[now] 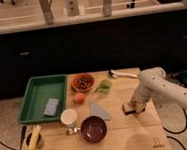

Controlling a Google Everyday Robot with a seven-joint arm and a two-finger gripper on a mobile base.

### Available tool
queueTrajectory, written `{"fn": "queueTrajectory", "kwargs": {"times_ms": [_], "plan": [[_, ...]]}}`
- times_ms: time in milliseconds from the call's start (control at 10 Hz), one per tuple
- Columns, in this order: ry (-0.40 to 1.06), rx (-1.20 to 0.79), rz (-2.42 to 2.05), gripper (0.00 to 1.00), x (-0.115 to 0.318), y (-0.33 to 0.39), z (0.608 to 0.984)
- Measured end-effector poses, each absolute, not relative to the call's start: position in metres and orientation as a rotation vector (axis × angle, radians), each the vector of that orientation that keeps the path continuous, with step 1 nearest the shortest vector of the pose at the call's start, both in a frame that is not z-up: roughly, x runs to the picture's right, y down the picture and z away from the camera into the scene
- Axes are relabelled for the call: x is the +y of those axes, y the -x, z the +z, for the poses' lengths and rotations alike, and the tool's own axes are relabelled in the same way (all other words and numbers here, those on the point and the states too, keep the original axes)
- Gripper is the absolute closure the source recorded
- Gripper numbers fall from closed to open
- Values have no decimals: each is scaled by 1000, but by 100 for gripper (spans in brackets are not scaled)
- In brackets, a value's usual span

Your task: Place eraser in purple bowl

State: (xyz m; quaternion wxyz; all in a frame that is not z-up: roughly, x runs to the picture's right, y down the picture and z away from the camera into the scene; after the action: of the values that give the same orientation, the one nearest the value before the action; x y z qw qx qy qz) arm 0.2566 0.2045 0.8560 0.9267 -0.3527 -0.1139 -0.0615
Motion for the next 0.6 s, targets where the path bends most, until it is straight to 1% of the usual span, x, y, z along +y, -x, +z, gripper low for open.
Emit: {"fn": "queueTrajectory", "kwargs": {"times_ms": [100,200,300,600], "plan": [[722,-225,-133,97,201,-257,850],[723,-217,-144,100,196,-256,841],[723,-208,-154,100,188,-256,828],[725,-190,-175,100,185,-257,814]]}}
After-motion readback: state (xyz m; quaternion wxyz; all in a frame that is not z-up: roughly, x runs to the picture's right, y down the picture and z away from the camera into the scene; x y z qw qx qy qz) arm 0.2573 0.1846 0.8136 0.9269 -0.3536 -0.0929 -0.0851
